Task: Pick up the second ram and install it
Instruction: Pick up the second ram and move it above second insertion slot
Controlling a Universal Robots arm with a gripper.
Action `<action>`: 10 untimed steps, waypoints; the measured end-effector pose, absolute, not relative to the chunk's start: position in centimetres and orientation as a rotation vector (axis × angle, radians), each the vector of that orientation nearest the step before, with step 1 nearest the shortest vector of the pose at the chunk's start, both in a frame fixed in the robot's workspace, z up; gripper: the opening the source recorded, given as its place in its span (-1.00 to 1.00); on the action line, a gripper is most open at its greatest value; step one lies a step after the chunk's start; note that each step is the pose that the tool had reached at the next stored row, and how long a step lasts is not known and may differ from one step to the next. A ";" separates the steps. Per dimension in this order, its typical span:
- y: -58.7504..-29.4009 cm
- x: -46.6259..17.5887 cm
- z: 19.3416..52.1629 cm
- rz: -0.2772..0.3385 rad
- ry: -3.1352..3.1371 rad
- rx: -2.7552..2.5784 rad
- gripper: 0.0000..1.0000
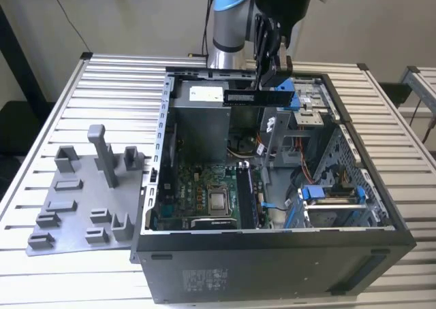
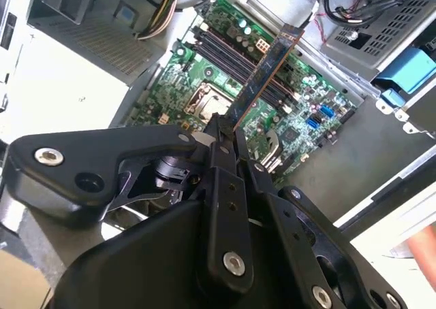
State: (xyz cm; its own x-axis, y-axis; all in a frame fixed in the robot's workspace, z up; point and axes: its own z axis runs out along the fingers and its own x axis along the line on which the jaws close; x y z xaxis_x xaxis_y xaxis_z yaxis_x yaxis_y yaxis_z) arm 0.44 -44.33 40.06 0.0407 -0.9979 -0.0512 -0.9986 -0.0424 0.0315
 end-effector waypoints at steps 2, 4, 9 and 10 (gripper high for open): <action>-44.3 0.4 40.1 0.092 2.171 -2.251 -0.72; -44.3 0.4 40.0 0.092 2.177 -2.244 -0.72; -44.3 0.5 40.0 0.092 2.196 -2.226 -0.72; -44.3 0.5 40.0 0.092 2.196 -2.226 -0.72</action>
